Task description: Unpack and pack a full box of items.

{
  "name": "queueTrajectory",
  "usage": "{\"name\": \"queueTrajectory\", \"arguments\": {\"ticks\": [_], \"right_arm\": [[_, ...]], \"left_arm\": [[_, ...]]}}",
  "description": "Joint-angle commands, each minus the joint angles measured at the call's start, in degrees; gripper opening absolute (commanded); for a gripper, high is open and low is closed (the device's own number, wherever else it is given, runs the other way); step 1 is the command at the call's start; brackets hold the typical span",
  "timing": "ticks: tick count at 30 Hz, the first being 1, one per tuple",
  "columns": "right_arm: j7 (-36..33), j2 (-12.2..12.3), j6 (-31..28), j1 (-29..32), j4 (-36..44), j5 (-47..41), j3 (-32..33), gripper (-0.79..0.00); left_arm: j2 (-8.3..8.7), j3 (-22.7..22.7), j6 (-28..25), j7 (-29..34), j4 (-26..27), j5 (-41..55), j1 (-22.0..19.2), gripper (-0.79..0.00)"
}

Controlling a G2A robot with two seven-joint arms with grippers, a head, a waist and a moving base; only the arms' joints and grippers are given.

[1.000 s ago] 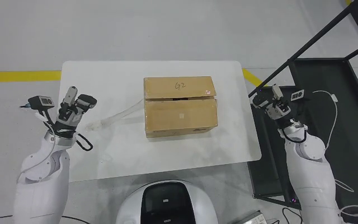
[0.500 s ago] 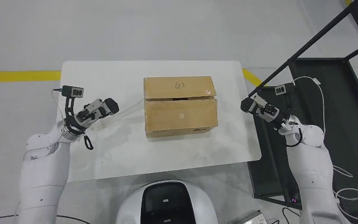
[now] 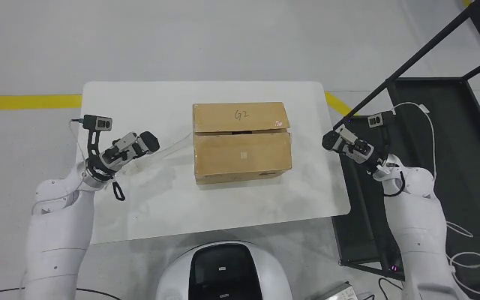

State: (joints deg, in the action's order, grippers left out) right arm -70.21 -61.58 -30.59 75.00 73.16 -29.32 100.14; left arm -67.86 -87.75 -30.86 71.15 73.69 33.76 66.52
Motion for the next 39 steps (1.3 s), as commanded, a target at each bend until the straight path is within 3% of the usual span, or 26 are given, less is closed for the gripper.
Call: {"name": "queueTrajectory", "arguments": {"ticks": [1,6,12,18,32,39], "right_arm": [[-0.6,0.0,-1.8,-0.9,0.0,3.0,-1.8,0.0],[0.8,0.0,-4.3,-5.3,-4.1,7.0,-6.1,0.0],[3.6,0.3,-7.1,-8.8,-7.7,10.1,-10.4,0.0],[5.7,0.4,-9.2,-10.7,-10.9,10.8,-15.4,0.0],[8.3,1.2,-11.8,-13.2,-12.0,8.5,-23.9,0.0],[5.0,2.8,-8.5,-11.5,-6.8,1.0,-24.0,0.0]], "left_arm": [[0.07,0.9,0.5,0.0,1.0,-1.6,0.1,0.0],[-0.05,4.5,1.0,3.2,-1.0,-1.8,-3.5,0.0],[-0.59,7.9,-2.1,0.2,-7.5,-2.1,-9.3,0.0],[-1.04,10.9,-4.0,-1.8,-12.5,-2.5,-12.3,0.0],[-0.49,10.8,-6.8,-4.5,-14.9,-1.9,-11.7,0.0],[0.0,9.7,-7.1,-5.0,-13.8,-1.0,-10.6,0.0]]}}
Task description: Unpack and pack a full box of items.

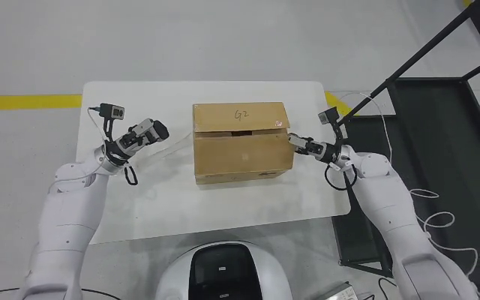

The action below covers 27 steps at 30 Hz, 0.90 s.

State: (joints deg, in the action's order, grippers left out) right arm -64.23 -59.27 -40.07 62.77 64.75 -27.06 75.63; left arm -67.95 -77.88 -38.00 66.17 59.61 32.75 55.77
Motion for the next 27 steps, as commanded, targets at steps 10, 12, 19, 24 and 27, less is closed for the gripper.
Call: {"name": "queueTrajectory", "arguments": {"ticks": [10,12,19,24,27], "right_arm": [[-7.6,4.6,7.6,12.4,18.7,-5.4,5.3,0.0],[-8.2,5.2,8.2,14.7,21.1,-4.4,5.3,0.0],[-7.0,6.6,7.0,18.3,21.2,4.7,1.5,0.0],[-4.8,6.7,4.8,17.0,17.6,6.3,-1.5,0.0],[-3.3,6.7,3.4,15.9,15.5,8.4,-3.0,0.0]], "left_arm": [[0.28,0.4,0.8,-0.2,2.3,0.8,0.9,0.0],[0.21,0.9,1.0,-0.1,2.6,1.0,0.9,0.0],[-0.21,3.3,2.1,0.2,2.4,1.5,0.0,0.0],[-0.76,5.7,5.6,0.2,-0.2,2.6,-1.7,0.0],[-1.19,7.2,8.3,0.7,-2.5,3.8,-3.0,0.0]]}}
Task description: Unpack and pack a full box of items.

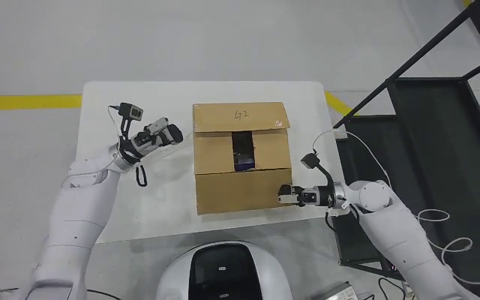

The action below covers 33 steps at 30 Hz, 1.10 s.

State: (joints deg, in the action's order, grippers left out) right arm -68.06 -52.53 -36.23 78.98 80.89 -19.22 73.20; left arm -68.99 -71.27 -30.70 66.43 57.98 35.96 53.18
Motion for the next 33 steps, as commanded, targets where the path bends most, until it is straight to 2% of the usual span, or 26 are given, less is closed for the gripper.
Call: {"name": "queueTrajectory", "arguments": {"ticks": [1,7,18,26,33], "right_arm": [[0.9,-0.1,-0.9,-0.7,-1.3,0.6,-1.0,0.0],[2.1,-0.2,-2.1,-2.4,-3.5,-0.3,-2.8,0.0],[2.9,-0.1,-2.9,-3.7,-5.2,-1.6,-3.9,0.0],[3.0,0.3,-3.0,-3.0,-4.7,-2.8,-2.9,0.0],[3.6,0.7,-3.5,-2.1,-4.8,-3.7,-1.7,0.0]], "left_arm": [[-0.31,1.1,1.9,1.0,-1.6,1.1,-0.9,0.0],[-1.32,3.6,3.0,3.1,-5.1,4.2,-2.7,0.0],[-3.77,8.8,2.0,2.1,-12.5,4.2,-7.5,0.0],[-6.3,11.5,-0.4,2.3,-17.4,8.1,-12.4,0.0],[-8.38,11.6,-4.0,2.7,-21.7,14.1,-16.7,0.0]]}}
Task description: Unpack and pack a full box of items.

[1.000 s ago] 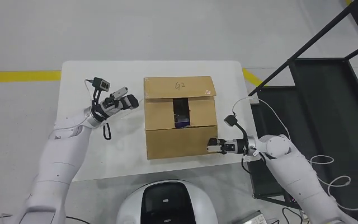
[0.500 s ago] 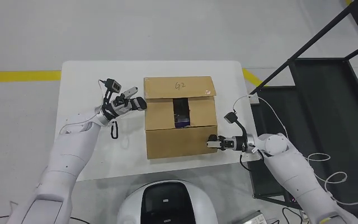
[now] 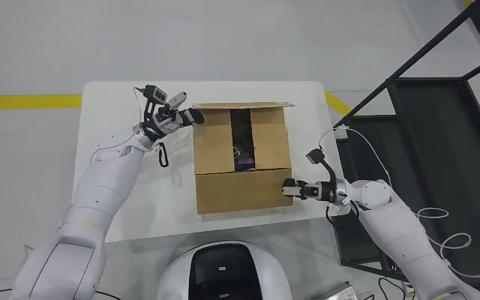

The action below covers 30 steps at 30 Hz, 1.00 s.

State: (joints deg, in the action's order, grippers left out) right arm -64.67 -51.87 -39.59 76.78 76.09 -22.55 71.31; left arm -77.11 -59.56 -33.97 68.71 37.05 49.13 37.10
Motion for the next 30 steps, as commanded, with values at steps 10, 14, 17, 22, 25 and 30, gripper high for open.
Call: {"name": "queueTrajectory", "arguments": {"ticks": [10,14,17,22,25,30], "right_arm": [[0.2,0.0,-0.1,0.2,0.0,-0.5,0.2,0.0],[0.2,0.0,-0.1,0.2,0.0,-0.5,0.2,0.0],[0.2,0.0,-0.1,0.2,0.0,-0.5,0.2,0.0],[0.2,0.0,-0.1,0.2,0.0,-0.5,0.2,0.0],[0.2,0.0,-0.1,0.2,0.0,-0.5,0.2,0.0],[0.2,0.0,-0.1,0.2,0.0,-0.5,0.2,0.0]], "left_arm": [[-0.4,-0.1,-0.9,0.7,-1.1,1.4,-0.9,0.0],[-0.4,-0.1,-0.9,0.7,-1.1,1.4,-0.9,0.0],[-0.4,-0.1,-0.9,0.7,-1.1,1.4,-0.9,0.0],[-0.4,-0.1,-0.9,0.7,-1.1,1.4,-0.9,0.0],[-0.69,0.4,0.2,-2.5,1.7,0.1,-0.2,0.0],[-2.23,2.2,0.7,-9.4,3.0,-0.5,-1.0,0.0]]}}
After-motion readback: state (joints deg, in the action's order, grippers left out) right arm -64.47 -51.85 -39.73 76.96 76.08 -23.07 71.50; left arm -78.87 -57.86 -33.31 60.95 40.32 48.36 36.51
